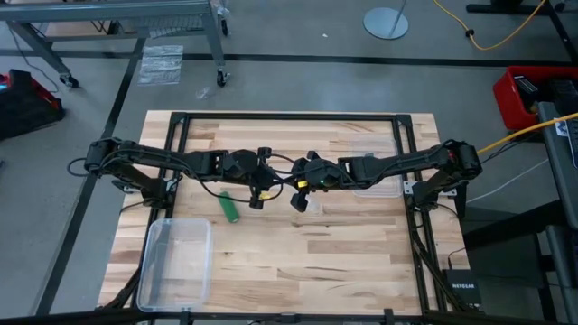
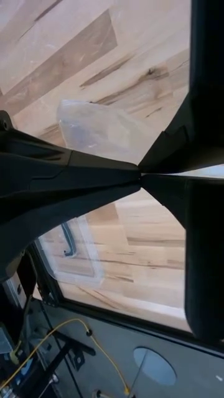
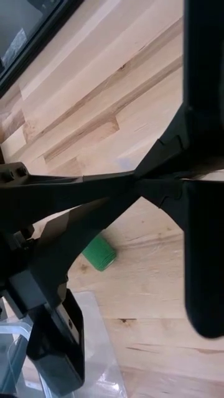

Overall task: Roll bandage
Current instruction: Open the zip bag

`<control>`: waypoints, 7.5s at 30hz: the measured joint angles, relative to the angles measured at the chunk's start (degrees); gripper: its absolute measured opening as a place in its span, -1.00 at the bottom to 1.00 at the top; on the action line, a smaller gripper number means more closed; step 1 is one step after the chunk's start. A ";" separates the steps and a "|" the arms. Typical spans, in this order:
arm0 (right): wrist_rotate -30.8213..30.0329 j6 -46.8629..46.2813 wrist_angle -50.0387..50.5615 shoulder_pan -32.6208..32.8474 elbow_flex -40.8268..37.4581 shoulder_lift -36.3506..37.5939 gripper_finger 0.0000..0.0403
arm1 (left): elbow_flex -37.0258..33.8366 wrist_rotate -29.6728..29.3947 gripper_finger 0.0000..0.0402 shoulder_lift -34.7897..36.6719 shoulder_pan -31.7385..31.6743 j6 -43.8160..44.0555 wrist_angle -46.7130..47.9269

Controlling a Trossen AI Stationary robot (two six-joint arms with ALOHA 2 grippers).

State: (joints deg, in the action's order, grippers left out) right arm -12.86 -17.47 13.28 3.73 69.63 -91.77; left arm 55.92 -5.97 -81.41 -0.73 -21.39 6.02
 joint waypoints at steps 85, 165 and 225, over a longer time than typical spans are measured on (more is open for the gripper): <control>4.81 -0.04 0.30 -0.02 0.13 0.02 -0.99 | -0.09 -2.13 -0.25 -0.09 1.14 5.79 8.29; 8.15 0.02 6.45 0.00 0.13 0.76 -0.99 | -0.26 -2.31 -0.38 -0.33 0.99 9.74 17.62; 7.26 0.02 2.52 0.00 0.09 0.52 -0.99 | -0.07 1.36 -0.99 -2.01 3.48 9.61 0.77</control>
State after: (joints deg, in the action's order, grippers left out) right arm -5.61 -17.45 15.80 3.73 69.71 -91.24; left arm 55.86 -4.61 -83.42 2.74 -11.79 6.79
